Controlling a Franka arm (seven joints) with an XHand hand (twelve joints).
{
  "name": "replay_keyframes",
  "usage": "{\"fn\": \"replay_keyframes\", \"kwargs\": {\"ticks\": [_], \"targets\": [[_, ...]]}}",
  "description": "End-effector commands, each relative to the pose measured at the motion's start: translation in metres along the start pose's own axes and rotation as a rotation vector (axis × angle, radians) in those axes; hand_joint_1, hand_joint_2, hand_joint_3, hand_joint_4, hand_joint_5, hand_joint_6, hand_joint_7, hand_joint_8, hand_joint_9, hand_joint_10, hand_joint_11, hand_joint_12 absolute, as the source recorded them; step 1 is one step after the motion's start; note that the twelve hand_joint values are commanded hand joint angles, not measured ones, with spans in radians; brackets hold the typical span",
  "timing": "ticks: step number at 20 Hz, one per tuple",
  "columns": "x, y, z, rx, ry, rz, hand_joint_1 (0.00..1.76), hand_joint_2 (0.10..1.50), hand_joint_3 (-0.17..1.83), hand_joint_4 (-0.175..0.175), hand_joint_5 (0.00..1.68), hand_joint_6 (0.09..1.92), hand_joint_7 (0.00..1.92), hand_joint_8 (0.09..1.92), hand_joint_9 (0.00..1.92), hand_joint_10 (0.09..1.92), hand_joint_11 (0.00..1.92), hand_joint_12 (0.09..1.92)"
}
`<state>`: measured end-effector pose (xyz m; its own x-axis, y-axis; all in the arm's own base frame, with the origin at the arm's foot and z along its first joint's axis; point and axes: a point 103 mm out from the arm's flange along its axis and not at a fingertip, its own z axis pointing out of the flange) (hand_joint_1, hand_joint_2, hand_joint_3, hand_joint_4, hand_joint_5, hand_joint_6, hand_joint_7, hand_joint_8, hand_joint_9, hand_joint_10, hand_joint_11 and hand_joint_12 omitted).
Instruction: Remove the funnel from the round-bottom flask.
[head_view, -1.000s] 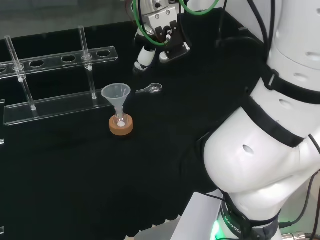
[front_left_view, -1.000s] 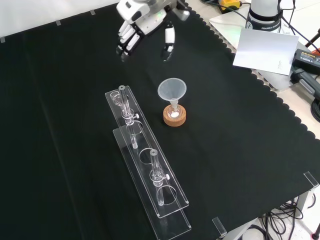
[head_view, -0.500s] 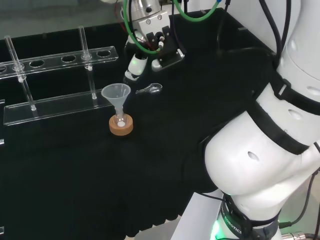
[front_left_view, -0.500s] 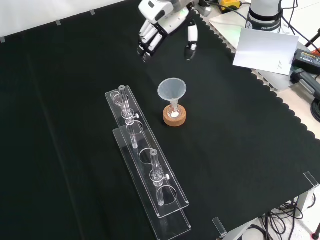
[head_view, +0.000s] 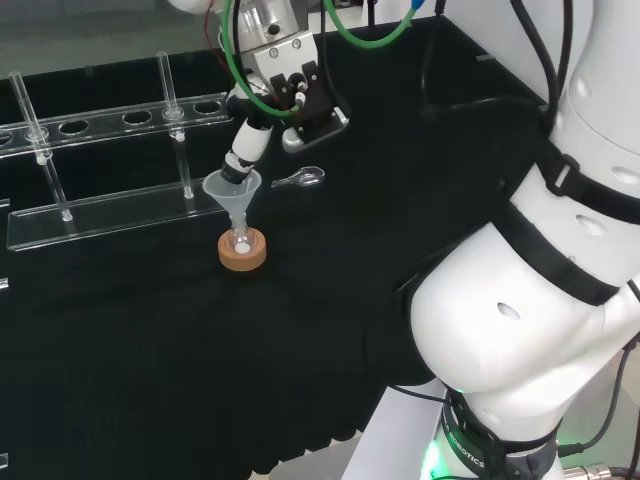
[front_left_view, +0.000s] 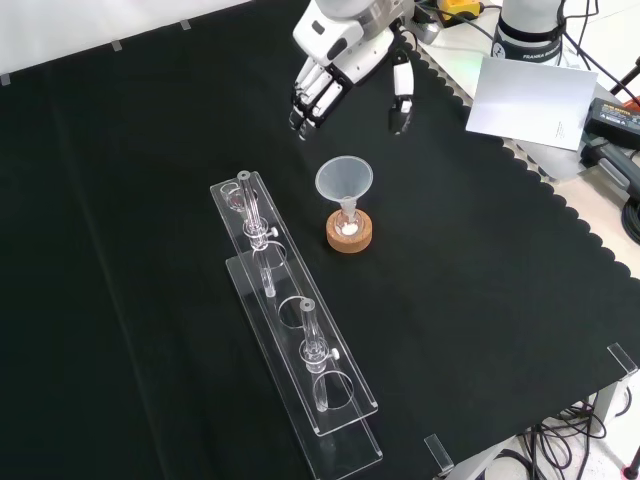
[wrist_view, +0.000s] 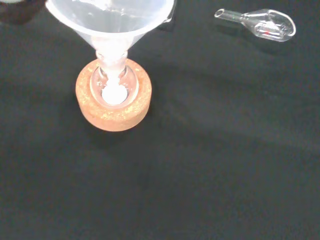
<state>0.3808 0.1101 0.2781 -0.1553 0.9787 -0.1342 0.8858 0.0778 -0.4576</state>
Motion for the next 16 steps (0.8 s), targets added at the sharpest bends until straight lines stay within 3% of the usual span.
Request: {"fn": "replay_keyframes", "kwargs": {"ticks": [1, 9, 16], "targets": [[0.015, 0.015, 0.006, 0.074, 0.002, -0.025, 0.56, 0.65, 0.24, 0.002, 0.00, 0.09, 0.00, 0.24, 0.08, 0.77, 0.35, 1.45], [0.029, 0.031, 0.014, 0.125, -0.018, -0.069, 0.55, 0.66, 0.21, 0.005, 0.00, 0.09, 0.00, 0.18, 0.05, 0.79, 0.34, 1.46], [0.033, 0.044, 0.023, 0.139, -0.052, -0.078, 0.56, 0.66, 0.19, 0.005, 0.00, 0.09, 0.00, 0.19, 0.04, 0.80, 0.34, 1.47]]}}
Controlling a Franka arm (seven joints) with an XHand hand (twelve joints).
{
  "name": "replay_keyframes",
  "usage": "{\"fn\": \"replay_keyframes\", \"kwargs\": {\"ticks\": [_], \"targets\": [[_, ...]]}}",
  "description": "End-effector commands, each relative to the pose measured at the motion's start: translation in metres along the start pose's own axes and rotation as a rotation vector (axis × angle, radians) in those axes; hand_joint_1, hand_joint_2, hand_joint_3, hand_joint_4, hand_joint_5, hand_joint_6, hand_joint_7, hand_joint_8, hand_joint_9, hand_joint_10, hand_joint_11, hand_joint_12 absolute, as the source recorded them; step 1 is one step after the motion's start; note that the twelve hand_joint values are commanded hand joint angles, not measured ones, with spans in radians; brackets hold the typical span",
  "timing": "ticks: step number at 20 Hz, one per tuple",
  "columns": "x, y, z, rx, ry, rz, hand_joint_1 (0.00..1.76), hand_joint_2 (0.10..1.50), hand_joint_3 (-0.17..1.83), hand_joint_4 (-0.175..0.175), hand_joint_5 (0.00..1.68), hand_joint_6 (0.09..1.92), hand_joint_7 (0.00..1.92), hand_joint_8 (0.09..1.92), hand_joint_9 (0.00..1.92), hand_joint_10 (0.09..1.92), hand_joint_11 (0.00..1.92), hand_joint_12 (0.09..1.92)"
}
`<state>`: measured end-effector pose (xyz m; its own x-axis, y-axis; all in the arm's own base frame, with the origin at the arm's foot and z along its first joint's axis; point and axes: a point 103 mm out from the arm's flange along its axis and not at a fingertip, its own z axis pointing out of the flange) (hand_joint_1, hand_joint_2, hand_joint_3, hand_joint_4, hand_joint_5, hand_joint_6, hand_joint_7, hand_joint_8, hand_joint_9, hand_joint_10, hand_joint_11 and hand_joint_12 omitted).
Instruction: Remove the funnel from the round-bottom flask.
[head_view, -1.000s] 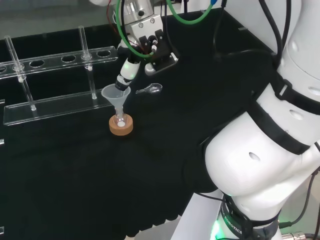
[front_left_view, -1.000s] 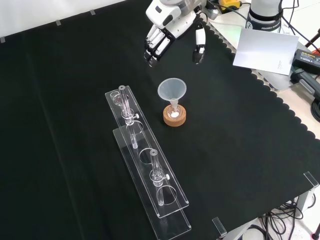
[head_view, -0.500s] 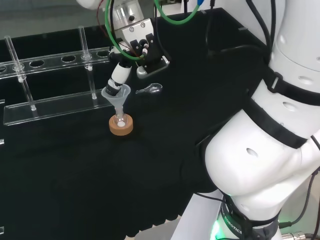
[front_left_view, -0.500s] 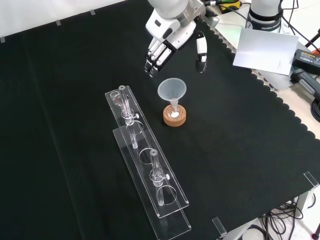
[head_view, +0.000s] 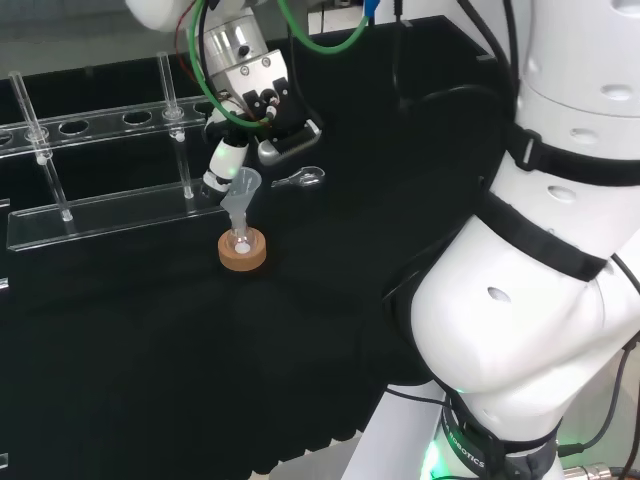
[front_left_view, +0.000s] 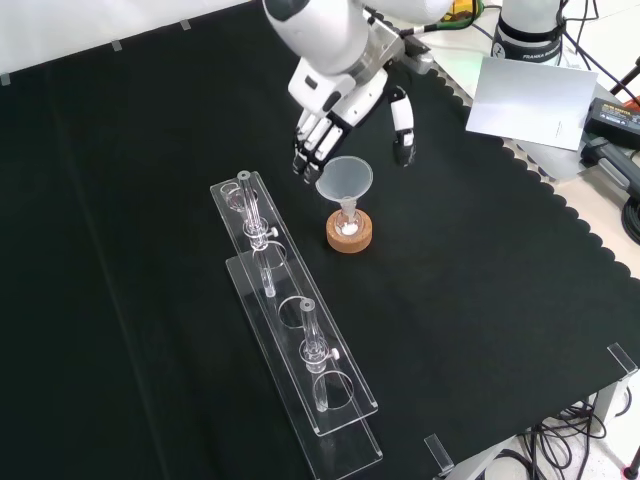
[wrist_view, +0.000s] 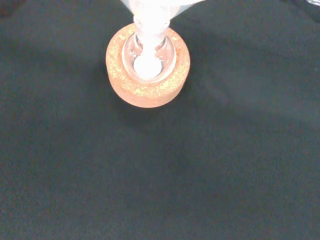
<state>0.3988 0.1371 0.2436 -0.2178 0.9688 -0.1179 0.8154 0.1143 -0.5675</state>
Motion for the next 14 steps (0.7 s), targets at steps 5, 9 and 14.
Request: {"fn": "replay_keyframes", "kwargs": {"ticks": [5, 9, 14], "targets": [[0.000, 0.019, 0.008, 0.026, -0.057, -0.003, 0.59, 0.67, 0.19, 0.005, 0.00, 0.09, 0.00, 0.19, 0.03, 0.81, 0.34, 1.47], [-0.004, 0.023, 0.012, 0.038, -0.056, -0.002, 0.60, 0.67, 0.19, 0.006, 0.00, 0.09, 0.00, 0.20, 0.04, 0.81, 0.34, 1.47], [-0.005, 0.029, 0.017, 0.052, -0.068, -0.008, 0.60, 0.68, 0.19, 0.006, 0.00, 0.09, 0.00, 0.21, 0.04, 0.81, 0.35, 1.47]]}}
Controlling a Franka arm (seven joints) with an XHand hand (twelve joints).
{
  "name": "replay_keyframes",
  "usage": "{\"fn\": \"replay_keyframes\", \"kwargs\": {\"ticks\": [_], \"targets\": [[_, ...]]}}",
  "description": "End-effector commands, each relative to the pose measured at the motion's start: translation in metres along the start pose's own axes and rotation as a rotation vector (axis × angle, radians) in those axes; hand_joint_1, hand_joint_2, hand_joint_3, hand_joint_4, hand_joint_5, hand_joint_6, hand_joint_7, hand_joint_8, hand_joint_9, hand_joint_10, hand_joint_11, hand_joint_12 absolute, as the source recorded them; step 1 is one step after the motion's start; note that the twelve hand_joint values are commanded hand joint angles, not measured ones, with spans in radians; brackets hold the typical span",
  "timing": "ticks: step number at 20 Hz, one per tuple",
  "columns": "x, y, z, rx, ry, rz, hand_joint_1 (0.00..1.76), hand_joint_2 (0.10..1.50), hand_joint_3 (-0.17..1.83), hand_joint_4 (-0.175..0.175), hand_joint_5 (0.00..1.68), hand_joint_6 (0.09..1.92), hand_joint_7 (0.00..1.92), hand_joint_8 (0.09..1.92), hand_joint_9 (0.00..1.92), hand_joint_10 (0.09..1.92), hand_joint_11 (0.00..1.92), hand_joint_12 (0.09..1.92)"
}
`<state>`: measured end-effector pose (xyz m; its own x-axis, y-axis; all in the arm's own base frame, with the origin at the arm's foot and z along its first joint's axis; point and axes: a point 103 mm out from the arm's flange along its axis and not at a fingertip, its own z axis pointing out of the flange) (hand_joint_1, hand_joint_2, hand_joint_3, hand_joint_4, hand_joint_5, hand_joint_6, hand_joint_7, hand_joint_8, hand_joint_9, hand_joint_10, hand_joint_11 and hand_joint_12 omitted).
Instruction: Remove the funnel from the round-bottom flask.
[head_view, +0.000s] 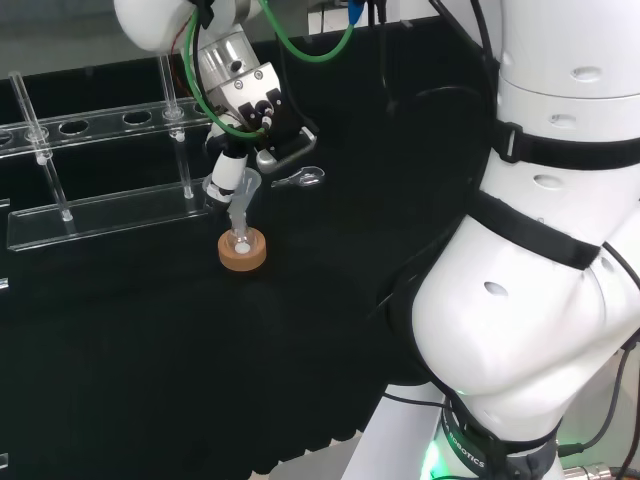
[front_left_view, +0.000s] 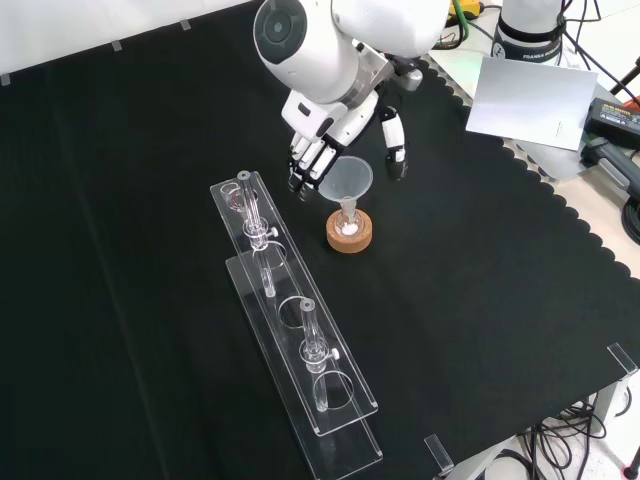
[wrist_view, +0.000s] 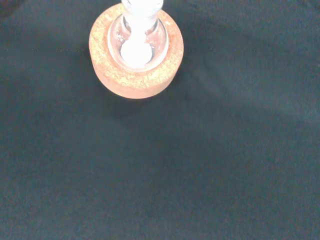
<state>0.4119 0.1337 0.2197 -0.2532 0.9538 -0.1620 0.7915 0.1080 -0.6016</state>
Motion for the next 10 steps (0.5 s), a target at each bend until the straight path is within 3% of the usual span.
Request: {"fn": "replay_keyframes", "kwargs": {"ticks": [1, 10], "targets": [[-0.0021, 0.0060, 0.0043, 0.011, -0.011, -0.005, 0.60, 0.68, 0.19, 0.006, 0.00, 0.09, 0.00, 0.22, 0.04, 0.81, 0.35, 1.47], [-0.0013, 0.0101, 0.0067, 0.017, -0.030, -0.015, 0.61, 0.69, 0.17, 0.004, 0.03, 0.09, 0.00, 0.50, 0.15, 0.80, 0.36, 1.47]]}}
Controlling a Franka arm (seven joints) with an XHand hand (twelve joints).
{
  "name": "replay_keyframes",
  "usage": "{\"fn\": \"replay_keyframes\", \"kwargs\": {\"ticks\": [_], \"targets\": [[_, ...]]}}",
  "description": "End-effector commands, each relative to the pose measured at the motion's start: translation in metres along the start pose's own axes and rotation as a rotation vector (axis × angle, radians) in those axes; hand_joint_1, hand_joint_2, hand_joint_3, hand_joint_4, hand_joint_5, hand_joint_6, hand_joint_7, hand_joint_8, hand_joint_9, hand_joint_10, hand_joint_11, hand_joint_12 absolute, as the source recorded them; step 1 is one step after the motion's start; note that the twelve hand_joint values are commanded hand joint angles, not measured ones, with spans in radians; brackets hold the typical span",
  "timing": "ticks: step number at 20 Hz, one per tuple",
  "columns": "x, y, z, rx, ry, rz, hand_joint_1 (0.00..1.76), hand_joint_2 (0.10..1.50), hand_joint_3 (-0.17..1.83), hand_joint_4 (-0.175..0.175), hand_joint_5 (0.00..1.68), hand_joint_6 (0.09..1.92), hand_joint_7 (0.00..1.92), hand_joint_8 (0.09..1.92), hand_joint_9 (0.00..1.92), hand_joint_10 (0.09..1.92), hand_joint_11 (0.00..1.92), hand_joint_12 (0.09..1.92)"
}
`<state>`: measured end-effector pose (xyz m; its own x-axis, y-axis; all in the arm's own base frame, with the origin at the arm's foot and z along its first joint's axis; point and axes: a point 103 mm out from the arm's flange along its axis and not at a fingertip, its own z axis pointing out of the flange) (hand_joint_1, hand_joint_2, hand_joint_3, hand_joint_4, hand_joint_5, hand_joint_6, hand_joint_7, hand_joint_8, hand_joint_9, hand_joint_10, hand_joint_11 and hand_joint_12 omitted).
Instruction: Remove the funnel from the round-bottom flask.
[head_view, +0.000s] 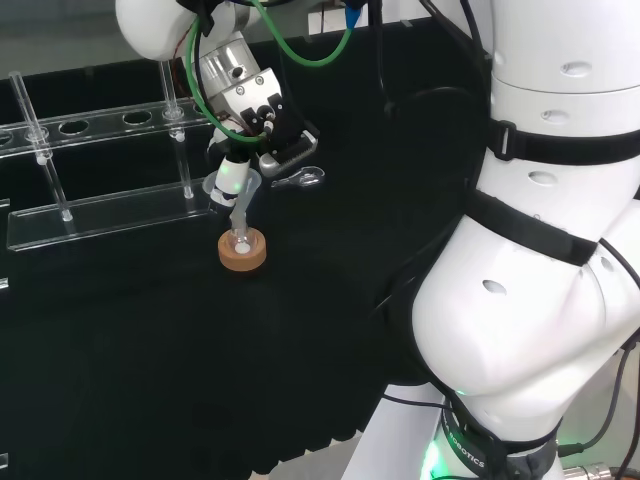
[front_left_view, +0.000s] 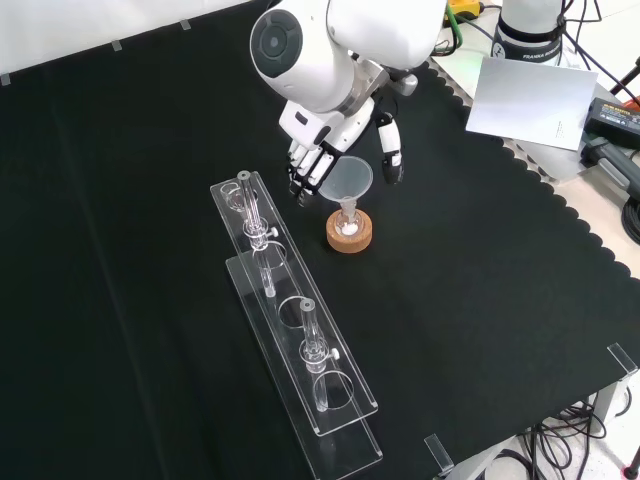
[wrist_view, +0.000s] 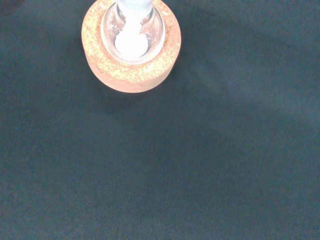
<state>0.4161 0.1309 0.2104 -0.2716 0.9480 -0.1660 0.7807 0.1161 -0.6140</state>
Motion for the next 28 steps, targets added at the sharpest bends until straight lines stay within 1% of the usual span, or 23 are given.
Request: {"fn": "replay_keyframes", "kwargs": {"ticks": [1, 6, 11, 15, 19, 21, 23, 25, 28], "targets": [[0.0016, 0.0027, 0.0010, 0.004, -0.021, -0.001, 0.62, 0.70, 0.17, 0.003, 0.04, 0.09, 0.00, 0.53, 0.17, 0.79, 0.36, 1.46], [0.0048, 0.0054, 0.0033, -0.001, -0.050, 0.013, 0.64, 0.71, 0.17, 0.000, 0.09, 0.09, 0.02, 0.62, 0.27, 0.75, 0.39, 1.45], [0.0049, 0.0064, 0.0052, -0.018, -0.063, 0.026, 0.68, 0.72, 0.19, -0.001, 0.13, 0.09, 0.05, 0.64, 0.32, 0.73, 0.40, 1.44], [0.0047, 0.0081, 0.0070, -0.034, -0.075, 0.034, 0.71, 0.74, 0.23, 0.001, 0.20, 0.09, 0.09, 0.65, 0.39, 0.68, 0.44, 1.42], [0.0041, 0.0081, 0.0077, -0.089, -0.080, 0.035, 0.72, 0.77, 0.31, 0.004, 0.42, 0.09, 0.28, 0.63, 0.57, 0.58, 0.47, 1.38], [0.0048, 0.0077, 0.0078, -0.114, -0.092, 0.036, 0.73, 0.79, 0.36, 0.013, 0.57, 0.11, 0.40, 0.62, 0.68, 0.54, 0.51, 1.35], [0.0052, 0.0065, 0.0076, -0.149, -0.102, 0.039, 0.73, 0.80, 0.39, 0.033, 0.71, 0.21, 0.52, 0.60, 0.78, 0.49, 0.55, 1.32], [0.0055, 0.0041, 0.0062, -0.187, -0.114, 0.045, 0.74, 0.81, 0.42, 0.056, 0.81, 0.34, 0.62, 0.59, 0.87, 0.45, 0.60, 1.30], [0.0042, 0.0007, 0.0025, -0.206, -0.112, 0.045, 0.76, 0.83, 0.44, 0.075, 0.86, 0.48, 0.70, 0.58, 0.95, 0.41, 0.65, 1.27]]}}
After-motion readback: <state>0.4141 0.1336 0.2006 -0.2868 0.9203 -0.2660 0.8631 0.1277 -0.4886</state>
